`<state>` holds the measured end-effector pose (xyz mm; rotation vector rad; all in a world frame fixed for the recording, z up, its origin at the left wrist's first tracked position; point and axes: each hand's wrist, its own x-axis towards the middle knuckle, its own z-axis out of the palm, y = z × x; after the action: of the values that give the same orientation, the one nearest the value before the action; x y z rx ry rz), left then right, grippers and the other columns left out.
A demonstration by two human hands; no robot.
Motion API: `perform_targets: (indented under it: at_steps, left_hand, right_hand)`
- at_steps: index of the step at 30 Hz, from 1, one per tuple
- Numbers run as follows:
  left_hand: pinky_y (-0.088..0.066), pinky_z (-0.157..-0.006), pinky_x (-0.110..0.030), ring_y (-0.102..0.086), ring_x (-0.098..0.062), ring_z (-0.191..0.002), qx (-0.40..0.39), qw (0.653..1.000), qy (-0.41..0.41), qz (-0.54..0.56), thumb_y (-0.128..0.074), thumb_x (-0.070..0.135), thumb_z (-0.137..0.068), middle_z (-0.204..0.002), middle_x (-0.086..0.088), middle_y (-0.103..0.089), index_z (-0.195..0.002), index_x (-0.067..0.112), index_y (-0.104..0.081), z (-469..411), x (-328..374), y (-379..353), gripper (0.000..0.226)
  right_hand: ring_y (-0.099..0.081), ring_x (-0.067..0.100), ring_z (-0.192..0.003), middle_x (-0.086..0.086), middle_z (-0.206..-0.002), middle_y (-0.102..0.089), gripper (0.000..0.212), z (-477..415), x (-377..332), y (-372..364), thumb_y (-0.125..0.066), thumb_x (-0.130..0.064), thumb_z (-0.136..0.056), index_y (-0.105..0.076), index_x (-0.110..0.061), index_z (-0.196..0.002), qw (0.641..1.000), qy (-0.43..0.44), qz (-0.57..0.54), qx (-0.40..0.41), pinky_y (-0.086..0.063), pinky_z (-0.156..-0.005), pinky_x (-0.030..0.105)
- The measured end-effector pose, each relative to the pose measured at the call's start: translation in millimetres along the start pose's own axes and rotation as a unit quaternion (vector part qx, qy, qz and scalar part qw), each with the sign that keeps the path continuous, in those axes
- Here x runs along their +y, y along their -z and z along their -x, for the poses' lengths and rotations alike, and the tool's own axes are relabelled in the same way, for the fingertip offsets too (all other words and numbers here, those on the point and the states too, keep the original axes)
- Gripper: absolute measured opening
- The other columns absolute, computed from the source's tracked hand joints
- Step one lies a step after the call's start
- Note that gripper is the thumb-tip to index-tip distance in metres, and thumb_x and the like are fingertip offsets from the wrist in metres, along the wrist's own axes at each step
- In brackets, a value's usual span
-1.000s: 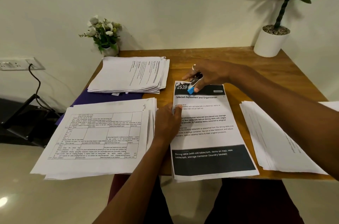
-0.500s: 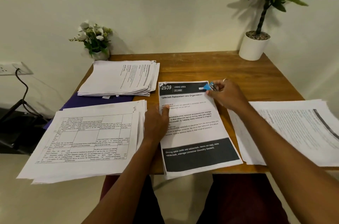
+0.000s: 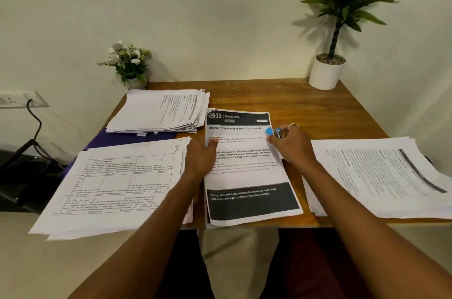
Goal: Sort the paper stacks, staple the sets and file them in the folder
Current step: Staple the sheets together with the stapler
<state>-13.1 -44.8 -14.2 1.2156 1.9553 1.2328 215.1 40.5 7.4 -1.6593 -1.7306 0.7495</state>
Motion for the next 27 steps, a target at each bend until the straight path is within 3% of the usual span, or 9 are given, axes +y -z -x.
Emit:
perform_targets:
  at_steps: [2,6,8,12,16,20,25,27]
  left_hand:
    - [-0.048,-0.065,-0.021,-0.068,-0.01,-0.083,-0.002,1.0,-0.006,-0.016,-0.054,0.034,-0.104,-0.103,0.004,-0.071,-0.115,0.017,-0.068,-4,9,7,0.024]
    - [-0.051,-0.078,-0.029,-0.068,-0.02,-0.096,-0.018,1.0,-0.003,-0.003,-0.057,0.026,-0.104,-0.113,-0.004,-0.072,-0.122,0.011,-0.068,-7,12,14,0.027]
    - [-0.052,-0.081,-0.031,-0.069,-0.022,-0.097,-0.022,1.0,0.003,-0.002,-0.058,0.026,-0.103,-0.114,-0.006,-0.072,-0.122,0.01,-0.068,-10,11,13,0.027]
    - [-0.049,-0.064,-0.024,-0.069,-0.019,-0.088,-0.022,1.0,0.021,0.008,-0.059,0.025,-0.103,-0.11,-0.01,-0.074,-0.119,0.006,-0.07,-25,13,7,0.027]
    - [-0.058,-0.084,-0.038,-0.07,-0.027,-0.105,-0.049,0.998,0.035,-0.016,-0.059,0.027,-0.102,-0.123,-0.01,-0.07,-0.126,0.009,-0.065,-45,22,-6,0.03]
    - [-0.053,-0.09,-0.037,-0.064,-0.03,-0.12,-0.046,0.998,0.015,-0.048,-0.06,0.026,-0.101,-0.136,-0.006,-0.064,-0.136,0.014,-0.057,-61,34,-19,0.037]
    - [-0.047,-0.105,-0.043,-0.053,-0.03,-0.133,-0.054,0.997,0.019,-0.056,-0.071,0.018,-0.094,-0.147,-0.01,-0.052,-0.147,0.011,-0.033,-53,47,-17,0.065]
    - [-0.046,-0.106,-0.044,-0.05,-0.031,-0.136,-0.08,0.992,0.035,-0.093,-0.076,0.016,-0.09,-0.149,-0.01,-0.05,-0.147,0.011,-0.032,-43,44,-13,0.073]
  right_hand:
    - [-0.064,0.014,-0.087,0.001,-0.115,-0.068,0.043,2,2,0,-0.077,-0.039,-0.089,-0.063,-0.015,-0.121,1.0,-0.012,0.011,0.004,-0.049,-0.062,0.022]
    - [-0.066,0.019,-0.09,0.005,-0.118,-0.069,0.046,5,2,1,-0.077,-0.038,-0.089,-0.062,-0.013,-0.124,0.999,-0.021,0.035,0.018,-0.059,-0.076,0.034]
    - [-0.067,0.021,-0.095,0.007,-0.122,-0.068,0.048,5,2,2,-0.077,-0.037,-0.09,-0.061,-0.011,-0.127,0.998,-0.017,0.046,0.033,-0.058,-0.077,0.032]
    - [-0.067,0.027,-0.112,0.01,-0.138,-0.062,0.056,3,-2,6,-0.073,-0.034,-0.093,-0.055,-0.009,-0.141,0.999,-0.01,0.038,0.038,-0.056,-0.081,0.031]
    - [-0.06,0.027,-0.123,0.009,-0.145,-0.057,0.052,12,-4,9,-0.068,-0.032,-0.097,-0.055,-0.008,-0.141,0.999,0.008,0.032,0.02,-0.049,-0.082,0.028]
    - [-0.053,0.023,-0.131,0.005,-0.153,-0.042,0.05,37,1,-9,-0.055,-0.027,-0.105,-0.043,-0.017,-0.153,0.994,0.084,0.056,-0.039,-0.048,-0.088,0.024]
    - [-0.055,0.022,-0.125,0.003,-0.158,-0.034,0.058,48,19,-30,-0.054,-0.023,-0.104,-0.032,-0.024,-0.158,0.985,0.112,0.118,-0.049,-0.054,-0.076,0.015]
    - [-0.06,0.01,-0.108,0.0,-0.153,-0.039,0.059,47,25,-32,-0.056,-0.026,-0.103,-0.032,-0.026,-0.157,0.991,0.097,0.082,-0.053,-0.048,-0.058,0.008]
